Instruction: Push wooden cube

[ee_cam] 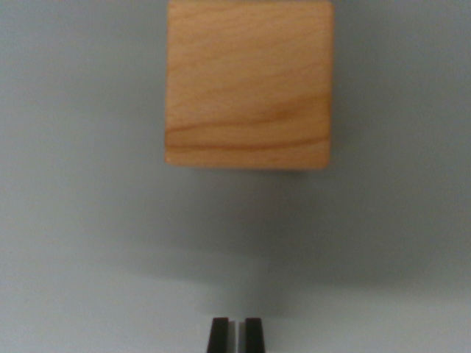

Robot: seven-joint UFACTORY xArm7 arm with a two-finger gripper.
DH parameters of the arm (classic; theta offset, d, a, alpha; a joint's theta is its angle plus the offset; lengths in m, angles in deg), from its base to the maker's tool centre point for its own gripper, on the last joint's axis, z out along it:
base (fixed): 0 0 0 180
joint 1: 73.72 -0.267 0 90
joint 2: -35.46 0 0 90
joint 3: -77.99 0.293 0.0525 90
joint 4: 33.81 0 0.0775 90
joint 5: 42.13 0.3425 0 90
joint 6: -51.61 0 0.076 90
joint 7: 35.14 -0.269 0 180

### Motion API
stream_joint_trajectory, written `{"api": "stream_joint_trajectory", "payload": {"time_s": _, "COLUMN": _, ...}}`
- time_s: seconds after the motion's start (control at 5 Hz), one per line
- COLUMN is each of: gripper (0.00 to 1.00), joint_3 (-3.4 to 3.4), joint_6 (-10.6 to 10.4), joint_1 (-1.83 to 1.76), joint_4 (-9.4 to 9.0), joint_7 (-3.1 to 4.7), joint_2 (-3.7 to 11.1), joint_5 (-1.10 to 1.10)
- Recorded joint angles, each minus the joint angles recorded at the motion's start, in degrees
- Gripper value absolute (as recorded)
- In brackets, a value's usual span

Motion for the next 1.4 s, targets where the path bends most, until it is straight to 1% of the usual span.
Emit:
{"api": "stream_joint_trajectory", "payload": {"time_s": 0.4, "gripper": 0.00, "joint_3": 0.00, "joint_6": 0.0, "joint_1": 0.00, "joint_4": 0.00, "joint_7": 0.00, "joint_2": 0.00, "joint_5": 0.00}}
{"api": "stream_joint_trajectory", "payload": {"time_s": 0.6, "gripper": 1.00, "joint_3": 0.00, "joint_6": 0.0, "joint_1": 0.00, "joint_4": 0.00, "joint_7": 0.00, "joint_2": 0.00, "joint_5": 0.00}}
{"api": "stream_joint_trajectory", "payload": {"time_s": 1.4, "gripper": 1.00, "joint_3": -0.01, "joint_6": 0.1, "joint_1": 0.00, "joint_4": 0.17, "joint_7": 0.01, "joint_2": 0.11, "joint_5": -0.01}}
